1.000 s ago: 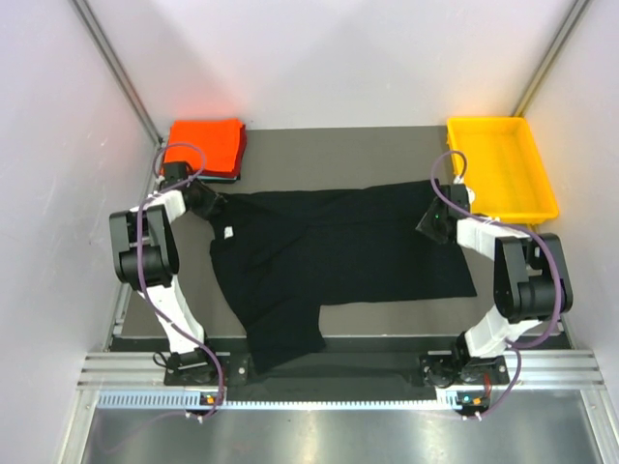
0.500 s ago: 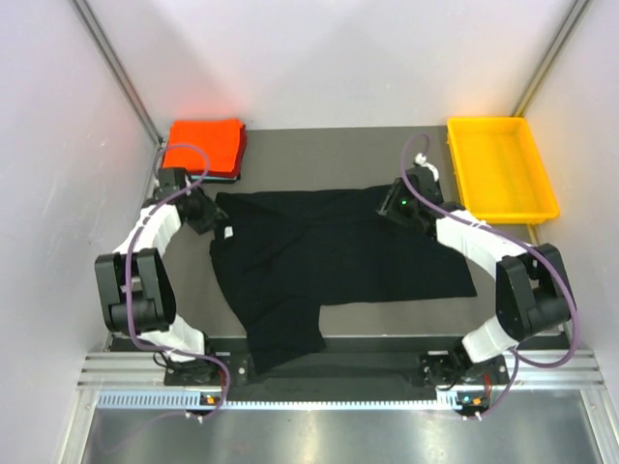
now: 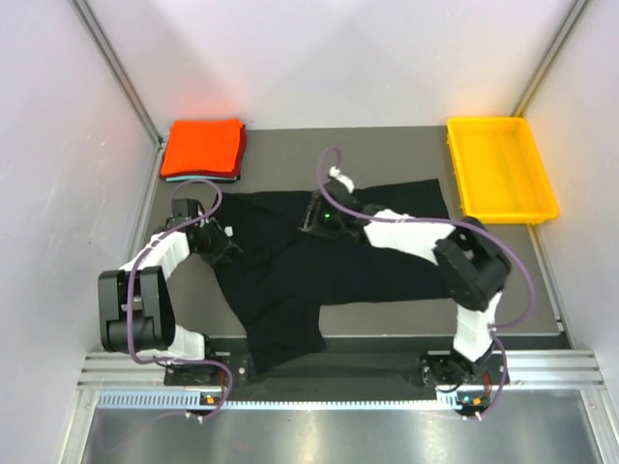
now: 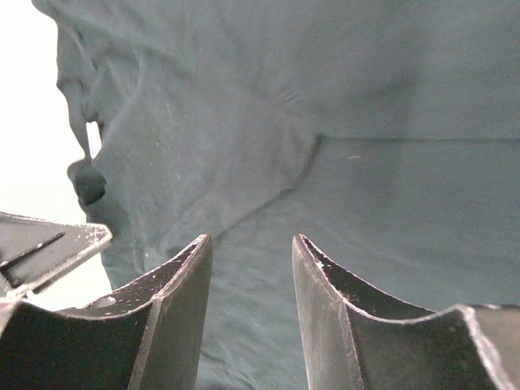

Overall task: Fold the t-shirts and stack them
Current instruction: Fold the tshirt

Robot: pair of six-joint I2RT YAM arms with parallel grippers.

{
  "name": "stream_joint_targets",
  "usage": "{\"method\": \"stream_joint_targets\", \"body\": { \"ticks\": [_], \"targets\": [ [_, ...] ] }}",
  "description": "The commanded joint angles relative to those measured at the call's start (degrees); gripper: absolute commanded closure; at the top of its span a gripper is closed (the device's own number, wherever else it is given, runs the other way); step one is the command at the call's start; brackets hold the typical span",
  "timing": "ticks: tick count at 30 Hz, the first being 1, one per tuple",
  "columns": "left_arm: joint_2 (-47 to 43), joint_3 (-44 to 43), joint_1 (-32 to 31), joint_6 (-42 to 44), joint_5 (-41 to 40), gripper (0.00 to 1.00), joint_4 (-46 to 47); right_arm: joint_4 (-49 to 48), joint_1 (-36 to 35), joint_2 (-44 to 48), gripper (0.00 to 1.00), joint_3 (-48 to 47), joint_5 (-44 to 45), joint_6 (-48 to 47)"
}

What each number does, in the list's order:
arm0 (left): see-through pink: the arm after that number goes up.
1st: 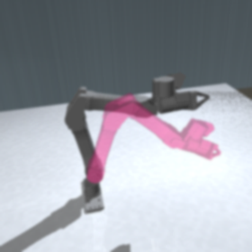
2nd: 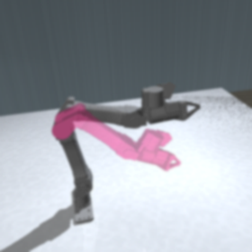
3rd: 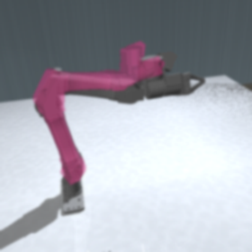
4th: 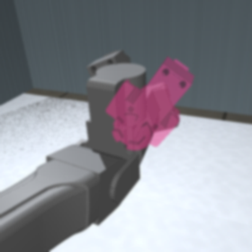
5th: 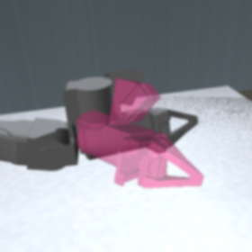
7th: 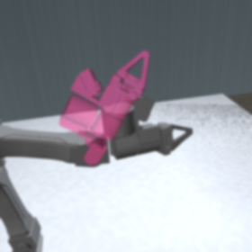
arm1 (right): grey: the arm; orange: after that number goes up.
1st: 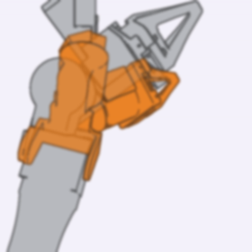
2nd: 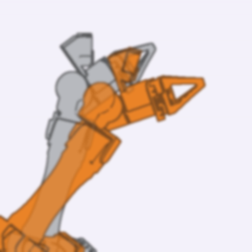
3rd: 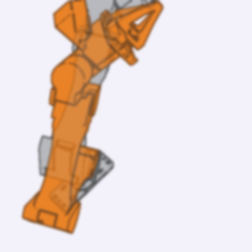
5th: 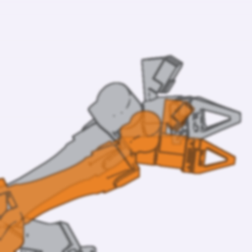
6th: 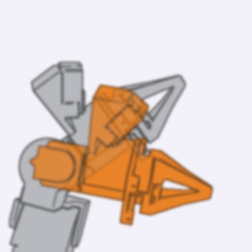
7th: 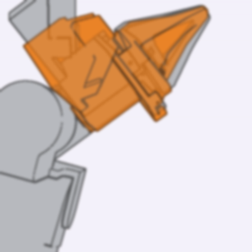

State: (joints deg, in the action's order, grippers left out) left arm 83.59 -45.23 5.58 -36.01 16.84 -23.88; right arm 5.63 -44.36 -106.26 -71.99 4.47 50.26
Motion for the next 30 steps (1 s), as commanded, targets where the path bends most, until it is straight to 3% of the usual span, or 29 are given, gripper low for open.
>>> {"method": "stream_joint_targets", "body": {
  "ticks": [1,8,11,13,16,22,30],
  "targets": [
    [-0.27,1.46,-0.49,-0.81,0.47,0.53,5.14,-2.02,-3.09,-4.47,0.55,-6.23,0.89,2.3],
    [3.42,2.34,-1.63,-2.39,0.3,0.56,7.27,-2.64,-4.33,-10.9,0.55,-11.42,0.01,3.61],
    [3.51,2.52,-2.77,-3.01,-1.28,0.57,7.53,3.49,-4.86,-12.3,0.56,-14.4,1.77,5.2],
    [3.07,2.61,-3.21,-3.19,-2.25,0.6,7.79,2.56,-5.38,-11.61,0.56,-13.19,1.86,5.81],
    [2.19,2.34,-3.48,-3.37,-2.78,0.65,8.06,-0.09,-5.91,-10.03,0.55,-10.72,1.51,6.95],
    [1.31,0.23,-4.62,-3.28,-4.36,0.98,5.95,-0.79,-6.09,-8.44,0.56,-8.7,0.46,6.96],
    [-2.11,-1.26,-8.74,-4.68,-7.61,1.0,2.26,-0.7,-7.41,-7.13,0.55,-7.83,-0.86,8.27]
  ]
}}
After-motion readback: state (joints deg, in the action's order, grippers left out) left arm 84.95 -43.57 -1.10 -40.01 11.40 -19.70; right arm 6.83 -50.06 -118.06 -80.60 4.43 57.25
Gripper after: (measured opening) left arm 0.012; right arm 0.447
